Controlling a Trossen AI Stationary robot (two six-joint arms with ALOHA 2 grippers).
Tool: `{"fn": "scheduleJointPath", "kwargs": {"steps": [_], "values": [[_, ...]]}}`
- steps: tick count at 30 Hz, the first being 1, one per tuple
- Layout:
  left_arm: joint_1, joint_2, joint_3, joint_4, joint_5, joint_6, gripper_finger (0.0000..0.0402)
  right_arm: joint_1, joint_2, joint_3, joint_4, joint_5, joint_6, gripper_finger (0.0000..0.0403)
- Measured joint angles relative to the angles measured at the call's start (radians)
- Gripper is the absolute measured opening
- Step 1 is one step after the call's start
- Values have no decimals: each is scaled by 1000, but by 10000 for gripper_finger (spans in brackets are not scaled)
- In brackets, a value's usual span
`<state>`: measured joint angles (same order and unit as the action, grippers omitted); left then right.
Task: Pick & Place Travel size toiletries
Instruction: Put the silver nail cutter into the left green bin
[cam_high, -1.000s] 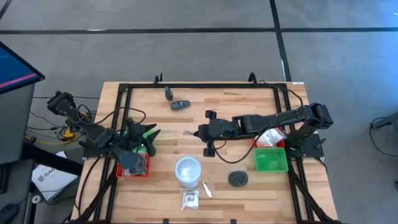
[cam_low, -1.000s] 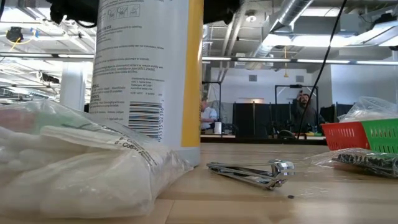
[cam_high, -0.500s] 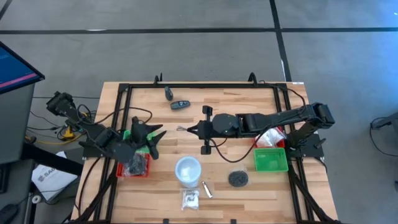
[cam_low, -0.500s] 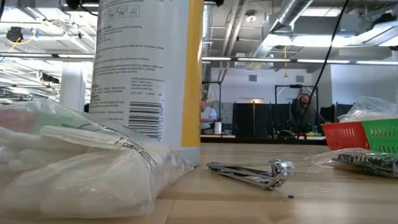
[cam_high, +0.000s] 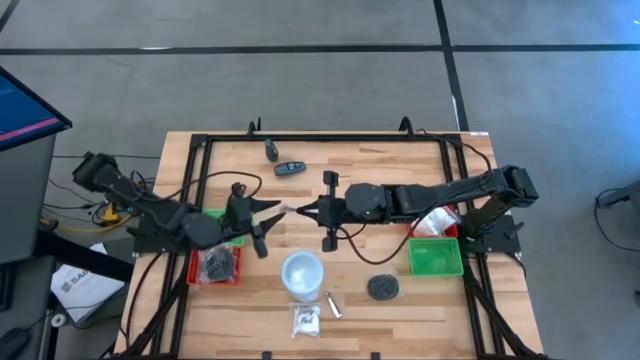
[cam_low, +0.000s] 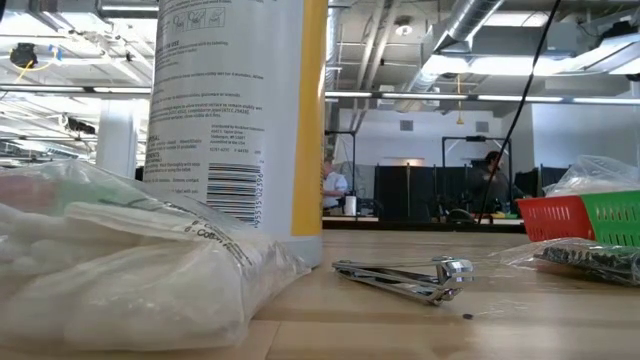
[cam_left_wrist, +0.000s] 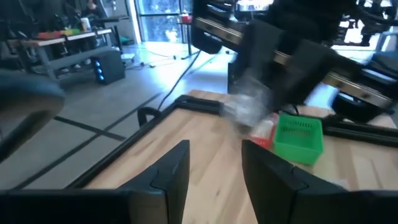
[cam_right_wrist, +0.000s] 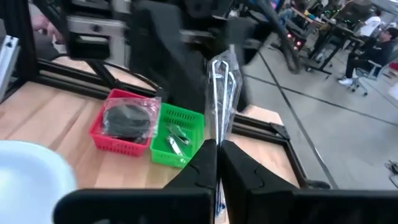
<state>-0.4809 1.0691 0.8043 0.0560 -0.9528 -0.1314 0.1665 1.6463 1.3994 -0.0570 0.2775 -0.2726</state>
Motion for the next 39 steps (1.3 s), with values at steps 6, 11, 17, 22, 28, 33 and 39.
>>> {"fn": "scheduleJointPath", "kwargs": {"steps": [6,11,17,22,28,33,39], "values": [[74,20,0,47,127,17,136,10,0,0,7,-3,-19,0],[97,21,-1,74,237,31,136,6,-3,0,14,-10,-26,0],[91,21,-2,82,249,31,136,-1,-3,0,20,-14,-54,0],[91,20,2,104,296,39,136,-16,3,-1,10,-11,-58,0],[97,21,1,120,307,70,136,-12,-8,0,15,-39,-42,0],[101,21,1,128,314,75,122,-16,-8,0,13,-41,-41,0],[101,21,1,130,314,82,59,-18,-8,0,13,-48,-34,0]]}}
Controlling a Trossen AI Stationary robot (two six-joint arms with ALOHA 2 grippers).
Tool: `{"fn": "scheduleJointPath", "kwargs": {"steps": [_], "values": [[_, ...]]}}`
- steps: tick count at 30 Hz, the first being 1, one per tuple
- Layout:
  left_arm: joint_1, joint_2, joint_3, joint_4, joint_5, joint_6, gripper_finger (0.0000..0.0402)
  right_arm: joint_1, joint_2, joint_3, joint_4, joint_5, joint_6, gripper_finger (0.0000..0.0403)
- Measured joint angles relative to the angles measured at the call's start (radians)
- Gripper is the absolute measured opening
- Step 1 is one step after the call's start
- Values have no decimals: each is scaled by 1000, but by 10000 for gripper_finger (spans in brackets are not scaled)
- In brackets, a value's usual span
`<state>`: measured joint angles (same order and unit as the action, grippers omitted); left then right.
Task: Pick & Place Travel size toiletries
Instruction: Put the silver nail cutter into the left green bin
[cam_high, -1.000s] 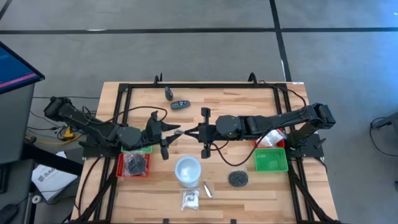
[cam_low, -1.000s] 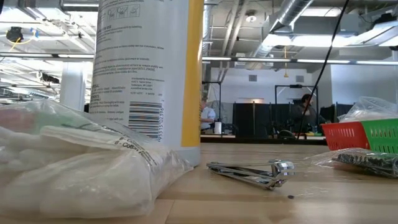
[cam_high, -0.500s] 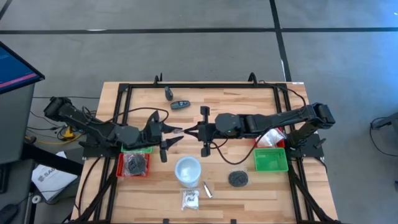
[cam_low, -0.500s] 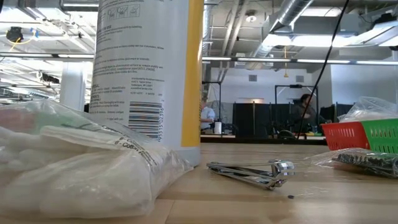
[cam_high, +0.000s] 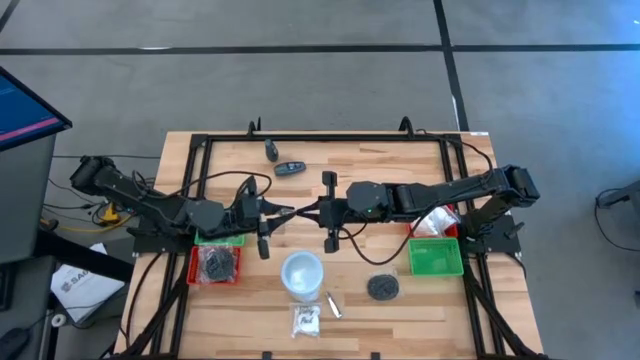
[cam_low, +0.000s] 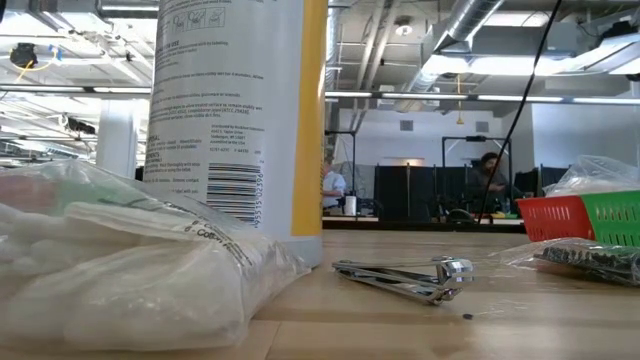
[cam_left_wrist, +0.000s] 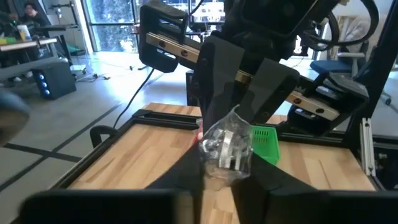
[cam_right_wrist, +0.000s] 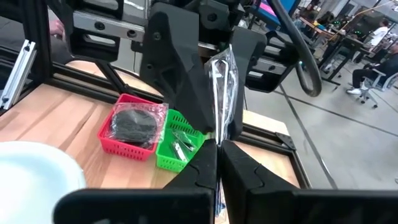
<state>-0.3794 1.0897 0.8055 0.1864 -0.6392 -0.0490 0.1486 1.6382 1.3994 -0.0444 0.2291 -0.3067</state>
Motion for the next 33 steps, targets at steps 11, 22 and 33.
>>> {"fn": "scheduleJointPath", "kwargs": {"steps": [11,22,33], "values": [[0,0,-1,0,1,20,20,0,0,0,-12,0,14,13],[-3,0,-2,-16,-17,12,20,-14,0,1,-122,11,48,68],[-3,-84,-1,-350,-92,-216,20,-60,0,0,-281,13,145,83]]}}
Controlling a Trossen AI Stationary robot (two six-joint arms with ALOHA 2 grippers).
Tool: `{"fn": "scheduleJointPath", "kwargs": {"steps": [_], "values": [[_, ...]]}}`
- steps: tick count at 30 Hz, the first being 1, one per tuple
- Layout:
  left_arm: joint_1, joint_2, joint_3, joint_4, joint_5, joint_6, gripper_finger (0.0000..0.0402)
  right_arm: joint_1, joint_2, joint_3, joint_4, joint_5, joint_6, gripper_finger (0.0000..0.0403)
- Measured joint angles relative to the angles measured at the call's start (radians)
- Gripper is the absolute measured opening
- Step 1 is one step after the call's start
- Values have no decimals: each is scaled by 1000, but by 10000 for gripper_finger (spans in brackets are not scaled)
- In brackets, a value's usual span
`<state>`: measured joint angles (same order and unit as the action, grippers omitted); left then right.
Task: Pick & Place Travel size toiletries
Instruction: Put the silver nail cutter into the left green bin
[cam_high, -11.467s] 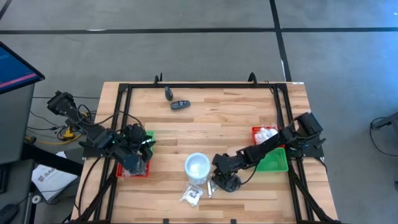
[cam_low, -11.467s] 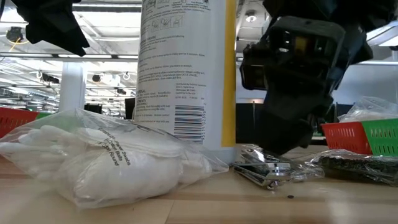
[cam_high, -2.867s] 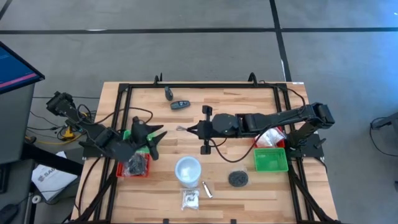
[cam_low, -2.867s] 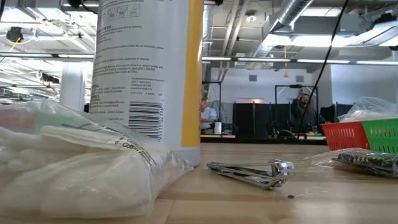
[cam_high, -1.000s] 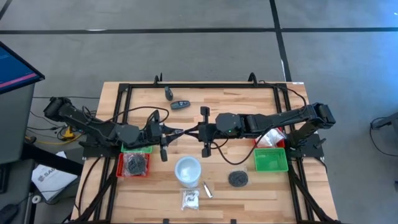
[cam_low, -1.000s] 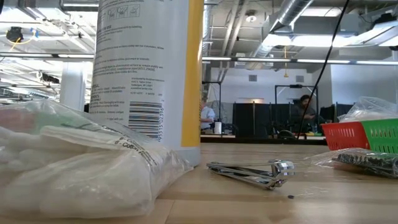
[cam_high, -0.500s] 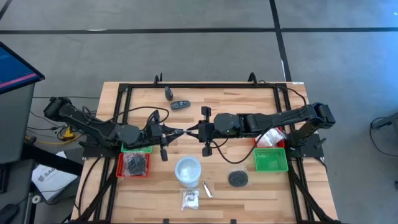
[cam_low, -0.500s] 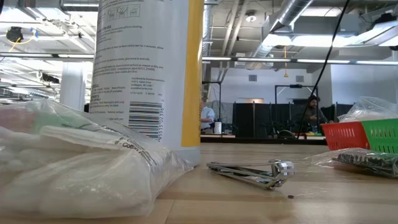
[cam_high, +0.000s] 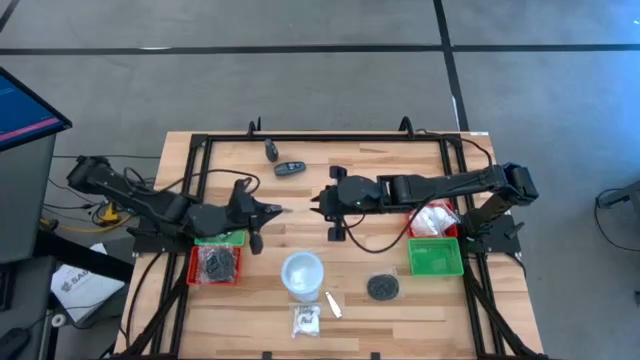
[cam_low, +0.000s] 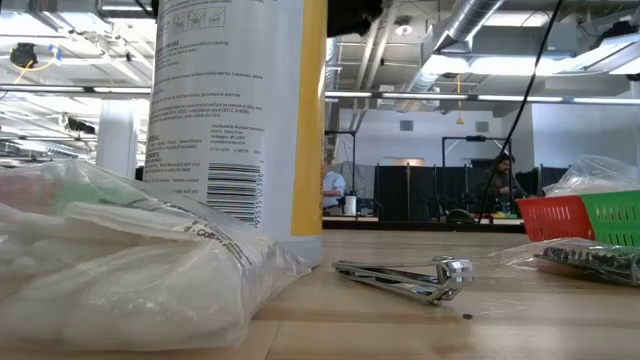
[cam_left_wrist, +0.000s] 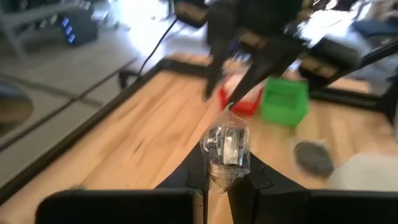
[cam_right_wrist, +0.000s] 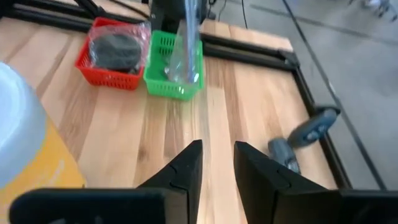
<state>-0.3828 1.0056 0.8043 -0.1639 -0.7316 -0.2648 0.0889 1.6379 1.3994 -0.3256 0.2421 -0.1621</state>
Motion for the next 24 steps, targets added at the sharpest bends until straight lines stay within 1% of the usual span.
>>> {"fn": "scheduleJointPath", "kwargs": {"steps": [3,10,14,19,24], "values": [[0,-35,0,-136,-20,-89,20,-8,0,0,-31,-1,20,83],[1,-92,0,-432,-14,-323,20,-7,0,0,-66,-3,29,83],[10,-98,0,-569,47,-437,20,-7,0,0,-74,-5,49,83],[30,-96,0,-717,117,-533,20,-7,0,0,-100,-5,51,83],[62,-96,0,-865,217,-622,20,-7,0,0,-134,-5,92,83]]}}
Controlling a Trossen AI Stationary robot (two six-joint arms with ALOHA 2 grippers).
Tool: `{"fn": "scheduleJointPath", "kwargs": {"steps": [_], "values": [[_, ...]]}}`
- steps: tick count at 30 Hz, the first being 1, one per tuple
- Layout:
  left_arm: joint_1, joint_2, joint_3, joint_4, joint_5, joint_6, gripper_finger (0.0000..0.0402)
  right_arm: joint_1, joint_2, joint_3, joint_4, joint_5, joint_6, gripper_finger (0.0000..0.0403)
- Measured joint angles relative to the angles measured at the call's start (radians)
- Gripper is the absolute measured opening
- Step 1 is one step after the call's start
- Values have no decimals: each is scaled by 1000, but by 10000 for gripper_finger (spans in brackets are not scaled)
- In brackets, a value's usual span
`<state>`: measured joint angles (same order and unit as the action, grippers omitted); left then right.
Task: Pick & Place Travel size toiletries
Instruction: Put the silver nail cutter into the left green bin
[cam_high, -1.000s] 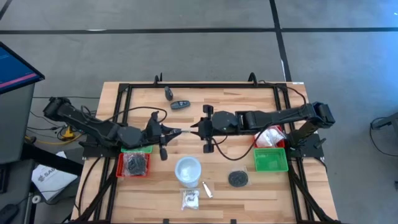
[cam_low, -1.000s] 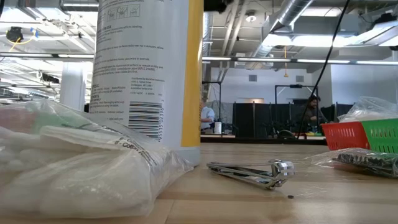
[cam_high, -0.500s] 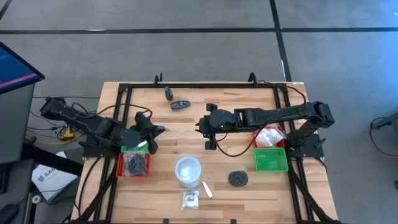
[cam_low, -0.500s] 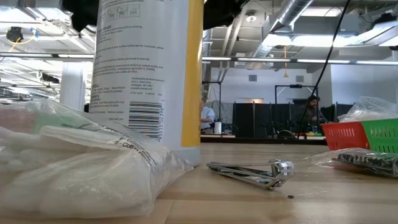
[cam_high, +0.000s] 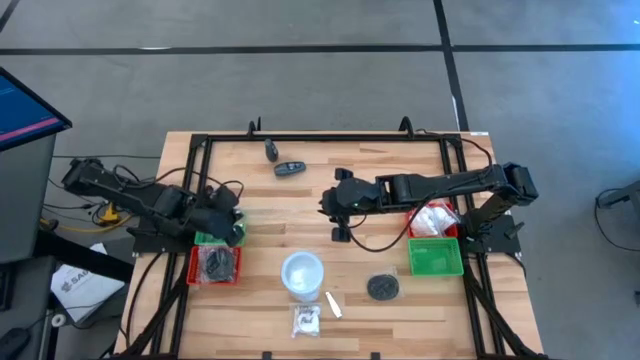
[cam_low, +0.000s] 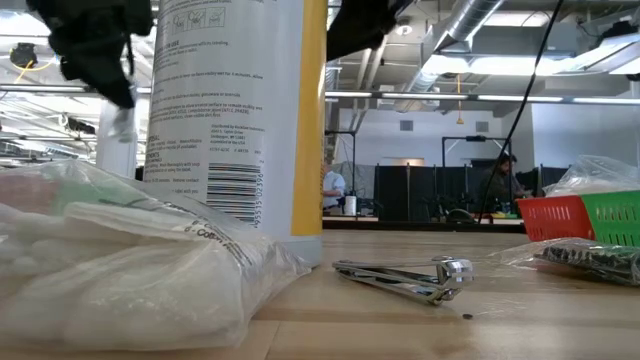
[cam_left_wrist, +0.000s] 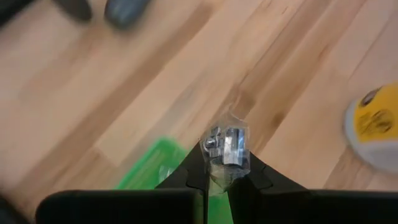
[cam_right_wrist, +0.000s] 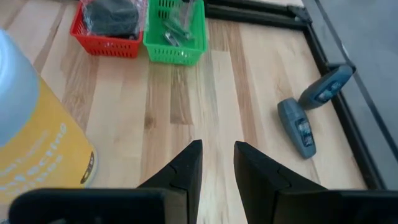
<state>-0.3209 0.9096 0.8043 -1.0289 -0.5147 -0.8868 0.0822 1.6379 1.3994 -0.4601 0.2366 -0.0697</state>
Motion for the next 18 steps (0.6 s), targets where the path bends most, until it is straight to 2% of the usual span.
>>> {"fn": "scheduleJointPath", "kwargs": {"steps": [8,12,18], "values": [[44,0,0,-160,119,-70,21,2,0,0,-65,0,32,83],[65,1,0,-221,216,-73,21,2,0,0,-103,0,63,83],[67,4,0,-288,269,-73,22,3,0,0,-158,0,91,83]]}}
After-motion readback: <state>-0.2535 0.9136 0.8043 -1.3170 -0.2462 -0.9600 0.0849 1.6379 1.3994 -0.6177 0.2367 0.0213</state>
